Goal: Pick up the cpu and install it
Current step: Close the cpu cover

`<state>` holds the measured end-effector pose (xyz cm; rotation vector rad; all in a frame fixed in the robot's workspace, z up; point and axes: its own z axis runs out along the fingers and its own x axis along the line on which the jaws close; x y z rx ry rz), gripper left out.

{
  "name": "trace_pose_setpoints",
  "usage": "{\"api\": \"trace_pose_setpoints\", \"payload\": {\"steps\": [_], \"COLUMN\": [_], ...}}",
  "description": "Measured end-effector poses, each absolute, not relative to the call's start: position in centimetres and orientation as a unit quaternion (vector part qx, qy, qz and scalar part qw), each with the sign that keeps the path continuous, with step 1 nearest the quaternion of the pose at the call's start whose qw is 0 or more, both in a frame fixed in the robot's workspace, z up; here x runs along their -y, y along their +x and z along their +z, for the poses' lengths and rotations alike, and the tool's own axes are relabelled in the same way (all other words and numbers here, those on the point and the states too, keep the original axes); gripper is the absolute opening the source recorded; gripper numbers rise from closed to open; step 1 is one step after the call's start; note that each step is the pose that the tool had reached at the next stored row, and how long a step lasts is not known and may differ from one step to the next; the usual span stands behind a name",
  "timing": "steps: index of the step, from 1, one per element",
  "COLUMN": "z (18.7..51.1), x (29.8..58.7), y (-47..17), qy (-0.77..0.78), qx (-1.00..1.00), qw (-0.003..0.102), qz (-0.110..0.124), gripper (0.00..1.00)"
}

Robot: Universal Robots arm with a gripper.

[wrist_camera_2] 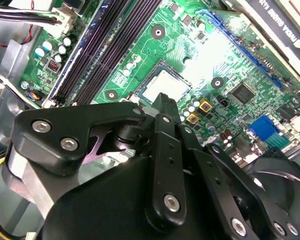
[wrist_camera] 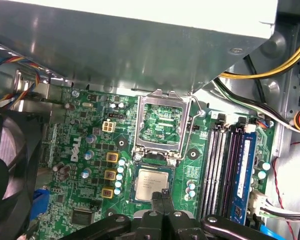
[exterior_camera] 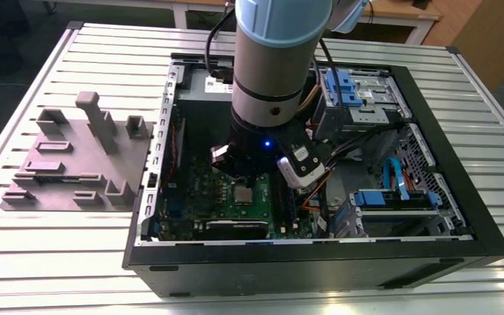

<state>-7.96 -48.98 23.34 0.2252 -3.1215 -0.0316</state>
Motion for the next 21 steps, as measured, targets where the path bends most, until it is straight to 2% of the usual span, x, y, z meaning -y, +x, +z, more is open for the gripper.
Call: {"api": "trace_pose_setpoints", "payload": {"steps": [12,21], "z": [23.39,23.49], "x": [48.98,48.98], "y": [-7.95,-7.96], "qy": [0.150,0.154], "qx": [0.989,0.985], "qw": [0.006,-0.003], "qz": [-0.011,-0.075], "gripper": [0.10,0.10]}}
